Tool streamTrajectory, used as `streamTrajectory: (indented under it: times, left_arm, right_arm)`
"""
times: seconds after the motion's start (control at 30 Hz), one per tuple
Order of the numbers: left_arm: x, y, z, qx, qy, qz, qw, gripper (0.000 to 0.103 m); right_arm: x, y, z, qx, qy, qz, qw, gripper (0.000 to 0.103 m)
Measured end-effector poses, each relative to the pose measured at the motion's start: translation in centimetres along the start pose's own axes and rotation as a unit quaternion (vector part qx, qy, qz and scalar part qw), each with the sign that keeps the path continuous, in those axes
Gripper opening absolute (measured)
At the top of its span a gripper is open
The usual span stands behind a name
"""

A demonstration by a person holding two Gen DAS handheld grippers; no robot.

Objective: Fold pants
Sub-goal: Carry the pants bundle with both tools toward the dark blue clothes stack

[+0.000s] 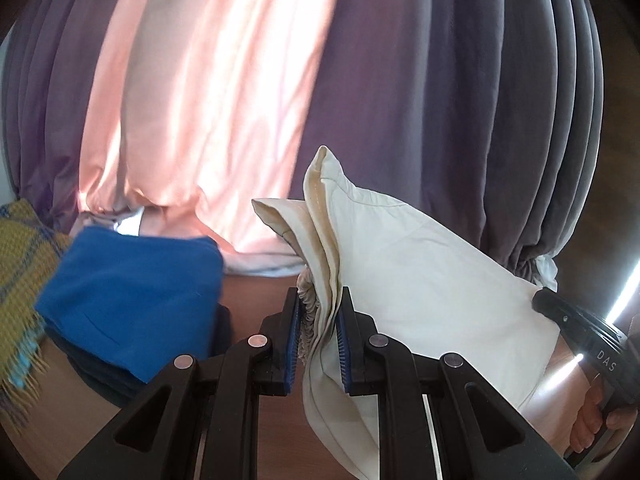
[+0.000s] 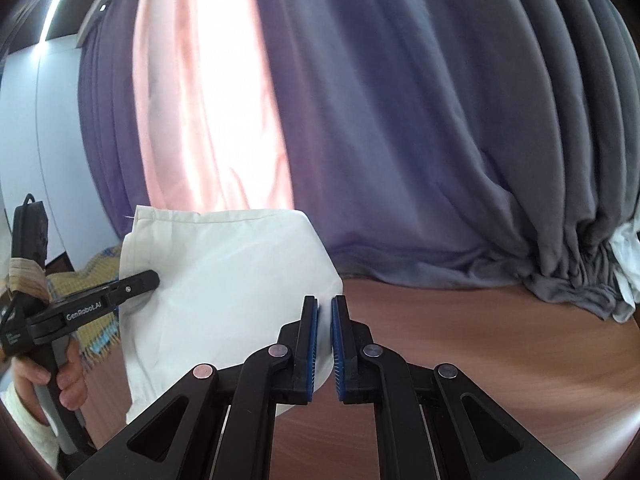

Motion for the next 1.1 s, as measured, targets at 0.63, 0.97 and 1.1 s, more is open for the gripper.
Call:
streamTrajectory:
  times: [0.63, 0.97, 1.1]
  left_arm:
    - [4.9, 16.9, -7.7, -0.079, 0.032, 0.01, 0.9963, 0.018]
    - [2.0, 23.9, -8.7, -0.108, 0.096, 0.017, 0.9893, 0.018]
    - [-0.3, 25.3, -7.9, -0.123, 0.133, 0.021, 0.9832, 0.018]
  right_arm:
    - [-2.4, 18.9, -2.7, -0.037, -0.021, 0.029, 0.999, 0.008]
    - [-6.1, 25.9, -1.8, -0.031, 0.0, 0.05, 0.998, 0.008]
    - [-6.9, 27.4, -0.7, -0.021, 0.01, 0.059, 0.998, 0.008]
Point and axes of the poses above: each gripper's, at about its wrist camera, not at the fingertips, and x roughly against the way its jaws point, y to its left, z to its underside, the point moved 4 cm from there along -x, roughly the way its jaws point, and after that the axes turned 15 degrees about z, right-handed, at the moved point
